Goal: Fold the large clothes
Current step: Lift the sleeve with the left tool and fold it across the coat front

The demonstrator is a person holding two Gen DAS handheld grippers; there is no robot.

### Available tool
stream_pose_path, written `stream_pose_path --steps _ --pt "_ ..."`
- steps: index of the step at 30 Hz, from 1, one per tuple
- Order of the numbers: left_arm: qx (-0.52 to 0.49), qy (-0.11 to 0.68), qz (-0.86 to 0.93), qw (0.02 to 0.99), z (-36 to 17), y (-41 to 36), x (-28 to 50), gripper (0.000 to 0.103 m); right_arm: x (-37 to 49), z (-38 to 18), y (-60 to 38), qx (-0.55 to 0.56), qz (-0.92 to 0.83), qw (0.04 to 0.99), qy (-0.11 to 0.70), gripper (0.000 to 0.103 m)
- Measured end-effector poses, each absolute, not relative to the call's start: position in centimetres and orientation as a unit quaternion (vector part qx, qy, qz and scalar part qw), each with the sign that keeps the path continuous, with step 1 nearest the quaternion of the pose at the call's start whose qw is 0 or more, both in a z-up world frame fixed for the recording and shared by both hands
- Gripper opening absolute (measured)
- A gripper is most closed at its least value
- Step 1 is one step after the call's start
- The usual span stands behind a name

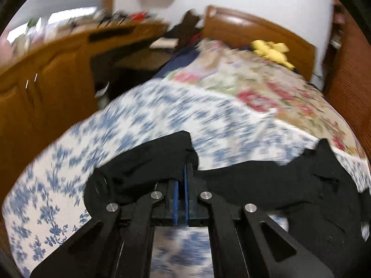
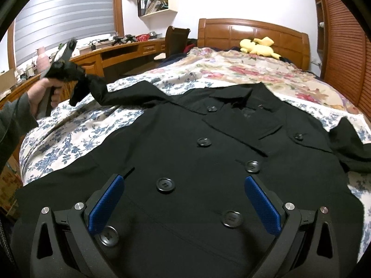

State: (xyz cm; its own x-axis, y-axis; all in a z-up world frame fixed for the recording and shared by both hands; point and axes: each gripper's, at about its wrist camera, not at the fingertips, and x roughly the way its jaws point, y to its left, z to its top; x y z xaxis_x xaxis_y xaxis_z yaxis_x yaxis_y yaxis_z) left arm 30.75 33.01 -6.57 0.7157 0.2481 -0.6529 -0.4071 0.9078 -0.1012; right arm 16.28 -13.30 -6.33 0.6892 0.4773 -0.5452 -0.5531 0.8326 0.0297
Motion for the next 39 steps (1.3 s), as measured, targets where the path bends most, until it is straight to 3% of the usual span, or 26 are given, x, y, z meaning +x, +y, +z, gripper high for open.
stream_pose_path --steps 9,17,27,36,39 --pt "-0.045 0.286 0.086 0.953 1.4 19.7 30.8 0.004 15.7 -6.0 -18.1 -0.032 0.255 0.928 0.271 0.103" --pt "-0.003 0.264 0.003 0.964 3.9 9.4 28.7 0.004 14.2 -5.5 -20.3 -0.006 0.238 0.936 0.259 0.103" --pt "0.029 0.297 -0.065 0.952 -1.2 1.6 23.9 0.004 13.7 -5.8 -20.2 0.001 0.225 0.941 0.254 0.103" --pt "0.047 0.319 -0.064 0.945 -4.6 0.5 20.4 0.005 13.3 -6.1 -19.4 -0.010 0.217 0.942 0.256 0.103" --pt "0.047 0.329 -0.069 0.941 -5.5 0.5 19.6 0.012 13.3 -6.1 -19.4 -0.013 0.215 0.942 0.256 0.103"
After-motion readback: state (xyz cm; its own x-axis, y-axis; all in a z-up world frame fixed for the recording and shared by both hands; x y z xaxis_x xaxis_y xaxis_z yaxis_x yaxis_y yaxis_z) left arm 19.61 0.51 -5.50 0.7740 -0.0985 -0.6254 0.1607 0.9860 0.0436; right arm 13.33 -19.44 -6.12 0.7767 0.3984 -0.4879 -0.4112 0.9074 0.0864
